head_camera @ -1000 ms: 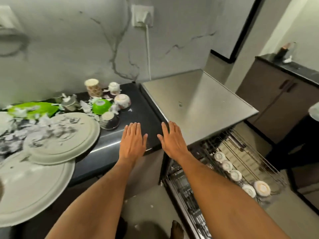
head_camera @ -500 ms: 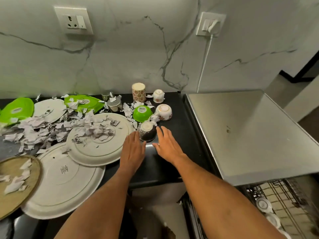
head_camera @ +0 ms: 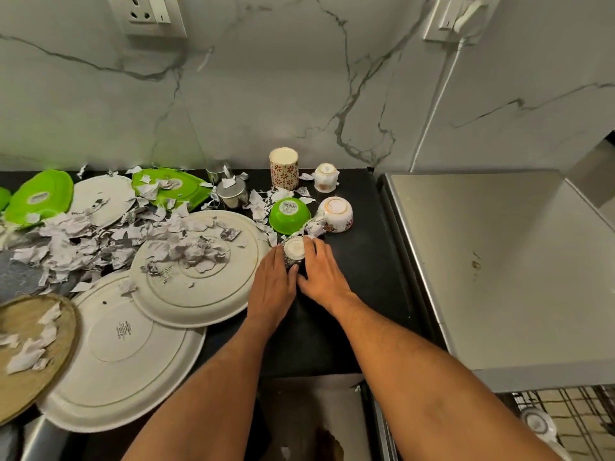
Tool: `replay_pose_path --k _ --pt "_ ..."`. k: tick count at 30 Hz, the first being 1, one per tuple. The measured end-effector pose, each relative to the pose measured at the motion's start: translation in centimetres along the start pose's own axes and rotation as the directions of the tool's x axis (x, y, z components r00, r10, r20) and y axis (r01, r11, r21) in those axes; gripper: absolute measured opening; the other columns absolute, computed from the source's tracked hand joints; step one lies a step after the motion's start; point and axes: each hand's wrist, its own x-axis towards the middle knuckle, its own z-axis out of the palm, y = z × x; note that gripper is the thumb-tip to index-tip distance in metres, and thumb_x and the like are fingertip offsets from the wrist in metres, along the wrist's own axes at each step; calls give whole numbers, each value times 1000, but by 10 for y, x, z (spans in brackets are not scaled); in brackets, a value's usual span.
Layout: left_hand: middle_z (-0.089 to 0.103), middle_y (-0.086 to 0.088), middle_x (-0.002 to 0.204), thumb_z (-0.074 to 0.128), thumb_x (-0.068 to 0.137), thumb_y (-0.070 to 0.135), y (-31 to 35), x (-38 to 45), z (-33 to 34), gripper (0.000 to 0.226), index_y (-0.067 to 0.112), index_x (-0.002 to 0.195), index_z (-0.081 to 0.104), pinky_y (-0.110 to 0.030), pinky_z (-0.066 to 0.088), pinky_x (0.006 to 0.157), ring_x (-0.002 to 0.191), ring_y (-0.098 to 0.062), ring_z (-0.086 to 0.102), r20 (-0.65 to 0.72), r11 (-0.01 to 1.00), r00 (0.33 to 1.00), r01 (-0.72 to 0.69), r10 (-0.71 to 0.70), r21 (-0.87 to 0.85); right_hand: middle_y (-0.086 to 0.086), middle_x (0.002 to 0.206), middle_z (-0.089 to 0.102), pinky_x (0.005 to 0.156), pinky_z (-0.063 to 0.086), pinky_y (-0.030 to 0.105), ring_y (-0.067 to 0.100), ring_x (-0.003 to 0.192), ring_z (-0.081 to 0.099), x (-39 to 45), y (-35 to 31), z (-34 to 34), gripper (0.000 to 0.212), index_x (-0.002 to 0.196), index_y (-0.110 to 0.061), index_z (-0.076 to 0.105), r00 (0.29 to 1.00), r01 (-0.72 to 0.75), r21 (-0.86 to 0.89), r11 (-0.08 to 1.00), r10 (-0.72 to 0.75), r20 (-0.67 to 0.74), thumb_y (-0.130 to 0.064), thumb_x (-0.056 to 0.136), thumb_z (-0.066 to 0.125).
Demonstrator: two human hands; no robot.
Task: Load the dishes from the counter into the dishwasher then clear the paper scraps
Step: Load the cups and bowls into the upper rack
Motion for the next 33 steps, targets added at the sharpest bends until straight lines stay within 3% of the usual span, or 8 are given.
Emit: replay_pose_path --k 9,17,21,27,33 --pt "46 -16 141 48 103 33 7 -42 -17 54 1 146 41 -41 40 112 131 -27 45 -85 984 983 -170 166 -50 12 142 41 111 43 39 27 129 41 -62 -5 -13 88 152 -5 31 989 32 23 999 -28 -148 -25 79 76" --pt "38 -12 147 46 104 38 29 -119 -3 57 5 149 35 -42 39 113 135 -26 41 -1 930 946 -318 323 -183 15 142 41 112 43 37 29 129 43 -175 -1 -20 89 151 -2 34 968 -64 40 997 72 -239 -15 75 78" --pt "37 -11 154 46 105 37 58 -152 14 58 6 151 31 -39 28 121 144 -23 33 53 876 897 -414 439 -247 16 142 42 112 42 38 30 129 43 -231 14 -25 87 150 -1 35 937 -161 58 985 171 -303 -13 74 76" --pt "40 -8 151 48 104 39 114 -207 51 58 7 150 32 -26 22 121 140 -20 35 108 776 791 -549 602 -310 18 145 40 116 36 38 33 134 40 -329 53 -37 85 151 -1 35 859 -332 95 938 343 -381 -13 77 74" --pt "40 -11 152 49 103 41 169 -262 104 62 5 151 33 -34 29 120 142 -23 35 216 704 682 -601 699 -378 20 147 38 114 38 42 35 136 37 -418 98 -42 89 153 -1 31 777 -502 105 859 501 -381 -9 75 74"
